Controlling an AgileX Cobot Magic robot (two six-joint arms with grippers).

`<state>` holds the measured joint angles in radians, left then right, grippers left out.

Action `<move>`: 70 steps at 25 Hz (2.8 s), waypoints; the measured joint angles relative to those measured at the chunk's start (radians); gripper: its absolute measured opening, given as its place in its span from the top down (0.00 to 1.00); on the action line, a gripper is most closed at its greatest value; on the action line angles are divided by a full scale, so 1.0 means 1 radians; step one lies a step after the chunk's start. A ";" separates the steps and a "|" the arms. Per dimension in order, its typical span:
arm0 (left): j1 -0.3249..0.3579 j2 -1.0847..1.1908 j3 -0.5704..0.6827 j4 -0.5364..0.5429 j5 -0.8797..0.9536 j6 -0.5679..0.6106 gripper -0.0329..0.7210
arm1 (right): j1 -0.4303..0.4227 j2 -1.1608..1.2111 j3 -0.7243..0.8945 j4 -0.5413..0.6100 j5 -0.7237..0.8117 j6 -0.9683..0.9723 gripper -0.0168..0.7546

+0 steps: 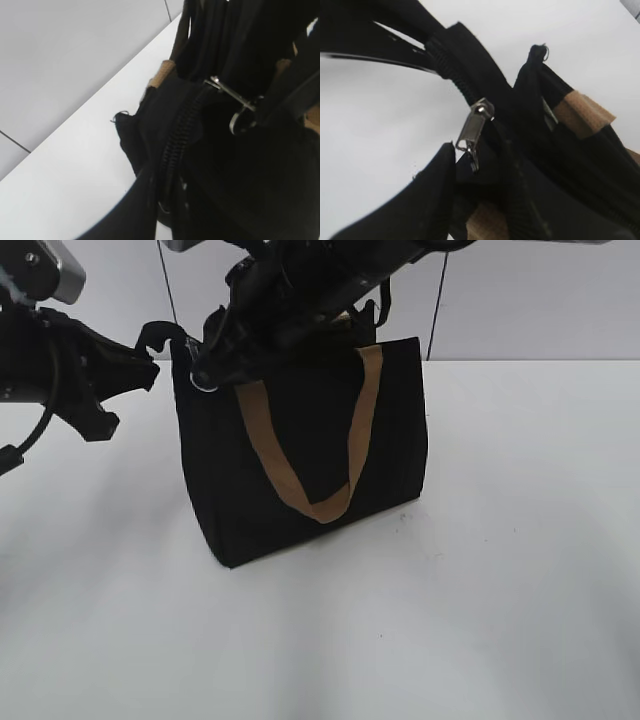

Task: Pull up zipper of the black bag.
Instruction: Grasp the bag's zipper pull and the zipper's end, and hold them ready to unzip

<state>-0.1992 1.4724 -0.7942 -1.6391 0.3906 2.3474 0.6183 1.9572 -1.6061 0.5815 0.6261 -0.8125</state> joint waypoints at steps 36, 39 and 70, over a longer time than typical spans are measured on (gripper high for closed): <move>0.000 -0.089 -0.100 0.184 0.132 -0.390 0.93 | -0.030 -0.072 -0.003 -0.034 0.043 -0.198 0.66; 0.000 -0.089 -0.100 0.184 0.133 -0.392 0.93 | -0.030 -0.071 -0.003 -0.034 0.041 -0.263 0.66; 0.000 -0.089 -0.101 0.187 0.139 -0.392 0.93 | -0.002 -0.014 -0.003 -0.034 -0.024 -0.304 0.68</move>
<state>-0.1992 1.3832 -0.8950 -1.4519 0.5292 1.9552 0.6166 1.9436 -1.6088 0.5470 0.6021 -1.1165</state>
